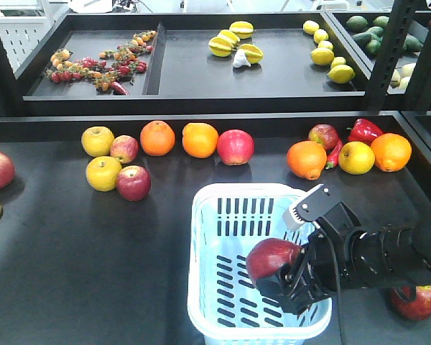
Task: Pick three apples into basket with both arms
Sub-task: 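Lift the red apple and move it over the basket with the right gripper, then open the right gripper to drop the apple into the basket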
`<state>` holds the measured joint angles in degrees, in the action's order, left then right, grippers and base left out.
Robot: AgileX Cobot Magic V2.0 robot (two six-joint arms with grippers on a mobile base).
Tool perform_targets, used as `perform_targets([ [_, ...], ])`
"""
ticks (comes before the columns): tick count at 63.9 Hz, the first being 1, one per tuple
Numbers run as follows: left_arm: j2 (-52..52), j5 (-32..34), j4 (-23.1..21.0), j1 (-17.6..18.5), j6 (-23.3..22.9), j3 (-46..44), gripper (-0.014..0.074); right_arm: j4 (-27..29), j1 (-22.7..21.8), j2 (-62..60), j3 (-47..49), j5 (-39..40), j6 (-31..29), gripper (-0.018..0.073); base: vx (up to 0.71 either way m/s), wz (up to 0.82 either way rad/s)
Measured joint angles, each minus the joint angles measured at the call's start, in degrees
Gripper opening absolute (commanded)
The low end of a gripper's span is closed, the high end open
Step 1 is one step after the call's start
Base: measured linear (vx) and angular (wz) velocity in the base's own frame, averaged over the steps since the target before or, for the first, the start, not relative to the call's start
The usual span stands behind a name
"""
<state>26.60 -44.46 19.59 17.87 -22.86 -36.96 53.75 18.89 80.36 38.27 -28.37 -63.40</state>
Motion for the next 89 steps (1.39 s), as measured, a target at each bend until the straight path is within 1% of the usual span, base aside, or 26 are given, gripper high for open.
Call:
perform_targets([
  [9,0.0,0.0,0.0,0.0,0.0,0.0,0.0593,0.22,0.0,0.15,0.0,0.92,0.19,0.0568,0.0,0.0],
  [15,0.0,0.0,0.0,0.0,0.0,0.0,0.0593,0.38,0.0,0.15,0.0,0.92,0.33,0.0638,0.0,0.0],
  [19,0.0,0.0,0.0,0.0,0.0,0.0,0.0593,0.43,0.0,0.15,0.0,0.97,0.51,0.0666,0.0,0.0],
  [24,0.0,0.0,0.0,0.0,0.0,0.0,0.0593,0.6,0.0,0.15,0.0,1.1,0.83,0.0681,0.0,0.0],
  [39,0.0,0.0,0.0,0.0,0.0,0.0,0.0593,0.65,0.0,0.06,0.0,1.27,2.91,0.067,0.0,0.0],
  [43,0.0,0.0,0.0,0.0,0.0,0.0,0.0593,0.2,0.0,-0.59,0.0,1.27,4.81,0.0667,0.0,0.0],
  [48,0.0,0.0,0.0,0.0,0.0,0.0,0.0593,-1.38,-0.63,-2.38,0.0,1.0,8.57,0.066,0.0,0.0],
  [52,0.0,0.0,0.0,0.0,0.0,0.0,0.0593,-4.62,-2.17,-4.28,0.0,0.13,13.66,0.0654,0.0,0.0],
  [56,0.0,0.0,0.0,0.0,0.0,0.0,0.0593,-9.22,-4.59,-6.27,0.0,-1.41,18.78,0.0652,0.0,0.0],
  [61,0.0,0.0,0.0,0.0,0.0,0.0,0.0593,-16.19,-8.76,-8.86,0.0,-4.57,25.11,0.065,0.0,0.0],
  [64,0.0,0.0,0.0,0.0,0.0,0.0,0.0593,-21.41,-11.48,-10.2,0.0,-6.65,29.73,0.065,0.0,0.0],
  [67,0.0,0.0,0.0,0.0,0.0,0.0,0.0593,-25.07,-13.87,-11.21,0.0,-8.12,33.06,0.0649,0.0,0.0],
  [68,0.0,0.0,0.0,0.0,0.0,0.0,0.0593,-26.23,-15.04,-11.51,0.0,-8.71,34.14,0.0648,0.0,0.0],
  [69,0.0,0.0,0.0,0.0,0.0,0.0,0.0593,-29.0,-16.96,-12.15,0.0,-9.57,36.68,0.0647,0.0,0.0],
  [71,0.0,0.0,0.0,0.0,0.0,0.0,0.0593,-31.13,-18.42,-12.6,0.0,-10.02,38.94,0.0646,0.0,0.0],
  [79,0.0,0.0,0.0,0.0,0.0,0.0,0.0593,-39.87,-23.51,-12.83,0.0,-10.96,45.39,0.0641,0.0,0.0],
  [83,0.0,-0.05,0.0,0.0,0.0,0.0,0.0593,-43.6,-24.92,-12.34,0.0,-10.56,48.54,0.0641,0.0,0.0],
  [89,0.0,-0.05,0.0,0.0,0.0,0.0,0.0593,-47.29,-25.81,-10.48,0.0,-8.93,51.57,0.0637,0.0,0.0],
])
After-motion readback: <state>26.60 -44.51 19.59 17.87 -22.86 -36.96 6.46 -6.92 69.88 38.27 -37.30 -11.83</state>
